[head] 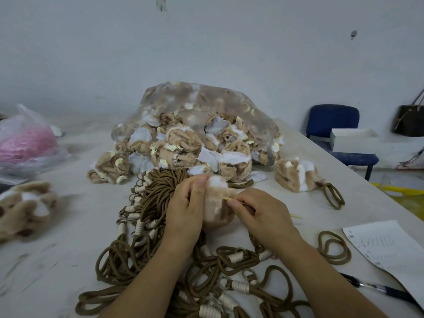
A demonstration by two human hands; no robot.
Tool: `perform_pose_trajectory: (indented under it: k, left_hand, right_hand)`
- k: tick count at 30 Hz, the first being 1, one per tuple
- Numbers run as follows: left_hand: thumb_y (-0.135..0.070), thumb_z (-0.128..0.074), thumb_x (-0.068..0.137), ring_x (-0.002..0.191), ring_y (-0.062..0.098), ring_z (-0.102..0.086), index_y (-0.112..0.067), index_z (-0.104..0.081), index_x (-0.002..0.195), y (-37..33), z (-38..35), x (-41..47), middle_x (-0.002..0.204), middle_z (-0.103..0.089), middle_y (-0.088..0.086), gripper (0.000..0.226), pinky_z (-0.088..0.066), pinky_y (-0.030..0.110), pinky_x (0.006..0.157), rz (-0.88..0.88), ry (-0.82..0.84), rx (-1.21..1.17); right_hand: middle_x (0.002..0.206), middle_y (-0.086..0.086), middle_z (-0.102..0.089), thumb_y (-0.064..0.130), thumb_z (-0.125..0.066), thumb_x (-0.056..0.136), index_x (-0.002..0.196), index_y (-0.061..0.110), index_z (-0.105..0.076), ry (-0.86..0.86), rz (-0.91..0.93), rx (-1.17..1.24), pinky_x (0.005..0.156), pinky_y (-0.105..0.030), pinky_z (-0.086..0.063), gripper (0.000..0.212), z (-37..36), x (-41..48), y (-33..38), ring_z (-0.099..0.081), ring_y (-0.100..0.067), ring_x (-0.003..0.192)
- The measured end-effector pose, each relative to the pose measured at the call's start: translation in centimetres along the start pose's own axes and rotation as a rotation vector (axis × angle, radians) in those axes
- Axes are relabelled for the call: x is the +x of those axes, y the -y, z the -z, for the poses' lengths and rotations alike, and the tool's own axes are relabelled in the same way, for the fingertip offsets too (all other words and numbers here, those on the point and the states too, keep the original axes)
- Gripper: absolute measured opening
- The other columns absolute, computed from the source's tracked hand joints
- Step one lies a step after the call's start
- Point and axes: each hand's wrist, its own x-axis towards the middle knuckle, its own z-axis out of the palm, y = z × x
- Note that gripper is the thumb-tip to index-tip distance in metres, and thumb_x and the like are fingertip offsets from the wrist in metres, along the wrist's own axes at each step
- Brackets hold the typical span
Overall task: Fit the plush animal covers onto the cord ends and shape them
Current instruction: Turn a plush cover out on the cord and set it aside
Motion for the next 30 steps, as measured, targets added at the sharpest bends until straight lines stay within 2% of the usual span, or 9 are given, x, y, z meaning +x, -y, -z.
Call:
perform_pose_trajectory:
  k: [3, 7, 9, 13, 15, 19, 22, 26, 30]
  left_hand:
    - [-0.050, -0.038, 0.095, 0.100, 0.008, -0.062, -0.032, -0.066, 0.097, 0.3, -0.2, -0.3, 0.102, -0.066, -0.006, 0.034, -0.049, 0.029, 0.086, -0.005, 0.016, 0.007]
    - [-0.061, -0.031, 0.094, 0.077, -0.005, -0.057, -0.026, -0.057, 0.091, -0.1, -0.9, -0.5, 0.086, -0.061, -0.005, 0.044, -0.044, 0.011, 0.069, 0.028, 0.034, 0.006]
    - [-0.059, -0.034, 0.086, 0.071, -0.005, -0.055, -0.021, -0.052, 0.087, 0.0, -1.4, -0.7, 0.082, -0.057, -0.003, 0.041, -0.043, 0.009, 0.064, 0.033, 0.045, 0.003]
    - [-0.057, -0.030, 0.088, 0.077, 0.017, -0.052, -0.024, -0.042, 0.080, 0.6, -2.6, -1.2, 0.085, -0.051, 0.009, 0.035, -0.044, 0.029, 0.068, -0.029, 0.101, 0.142]
    - [-0.058, -0.030, 0.088, 0.075, 0.015, -0.048, -0.025, -0.040, 0.079, 0.9, -2.7, -1.2, 0.084, -0.048, 0.007, 0.035, -0.039, 0.026, 0.067, -0.064, 0.110, 0.182]
    - [-0.067, -0.037, 0.083, 0.084, 0.011, -0.060, -0.021, -0.059, 0.084, 0.8, -2.0, -1.2, 0.091, -0.060, 0.007, 0.051, -0.047, 0.024, 0.074, 0.103, 0.082, -0.010]
    - [-0.064, -0.045, 0.082, 0.091, 0.011, -0.068, -0.020, -0.071, 0.096, 0.8, -1.5, -0.8, 0.094, -0.071, 0.003, 0.053, -0.053, 0.026, 0.078, 0.197, 0.079, -0.143]
    - [-0.061, -0.050, 0.079, 0.079, 0.012, -0.065, -0.016, -0.068, 0.086, 0.7, -1.5, -0.7, 0.088, -0.068, 0.009, 0.049, -0.051, 0.028, 0.069, 0.198, 0.000, -0.133]
    - [-0.060, -0.052, 0.083, 0.080, 0.015, -0.066, -0.024, -0.066, 0.082, 0.5, -1.3, -0.6, 0.085, -0.069, 0.003, 0.039, -0.054, 0.035, 0.072, 0.175, -0.036, -0.133]
  right_hand:
    - [0.072, 0.011, -0.055, 0.057, -0.037, 0.092, 0.077, 0.030, -0.059, 0.003, -0.003, 0.068, 0.059, -0.028, -0.045, 0.038, -0.3, -0.1, 0.5, -0.051, -0.006, 0.072]
    - [0.074, 0.012, -0.058, 0.052, -0.043, 0.092, 0.075, 0.032, -0.056, 0.028, -0.083, 0.192, 0.063, -0.027, -0.044, 0.030, -0.6, -0.1, 1.0, -0.054, -0.007, 0.074]
    - [0.071, 0.015, -0.057, 0.045, -0.048, 0.094, 0.076, 0.034, -0.056, 0.034, -0.125, 0.243, 0.063, -0.027, -0.044, 0.023, -0.9, -0.1, 1.3, -0.054, -0.005, 0.073]
    - [0.067, 0.016, -0.058, 0.041, -0.050, 0.094, 0.079, 0.033, -0.057, -0.008, -0.176, 0.299, 0.061, -0.025, -0.042, 0.018, -1.3, 0.0, 1.6, -0.055, -0.004, 0.070]
    - [0.068, 0.016, -0.058, 0.040, -0.050, 0.095, 0.080, 0.032, -0.057, -0.012, -0.193, 0.287, 0.061, -0.025, -0.042, 0.018, -1.3, -0.1, 1.4, -0.055, -0.004, 0.071]
    - [0.069, 0.016, -0.055, 0.039, -0.049, 0.095, 0.079, 0.031, -0.056, 0.025, -0.150, 0.180, 0.059, -0.020, -0.038, 0.019, -1.0, -0.1, 0.7, -0.052, -0.002, 0.074]
    - [0.075, 0.018, -0.056, 0.052, -0.039, 0.090, 0.077, 0.035, -0.054, 0.039, -0.111, 0.153, 0.062, -0.020, -0.040, 0.026, -0.6, 0.0, 0.4, -0.051, 0.001, 0.077]
    - [0.081, 0.014, -0.057, 0.057, -0.031, 0.090, 0.083, 0.034, -0.059, 0.048, -0.067, 0.115, 0.066, -0.026, -0.045, 0.037, -0.3, 0.1, -0.1, -0.051, -0.003, 0.080]
    - [0.079, 0.016, -0.056, 0.057, -0.032, 0.093, 0.088, 0.035, -0.061, 0.031, -0.020, 0.010, 0.061, -0.021, -0.041, 0.038, 0.2, 0.3, -0.7, -0.049, -0.001, 0.078]
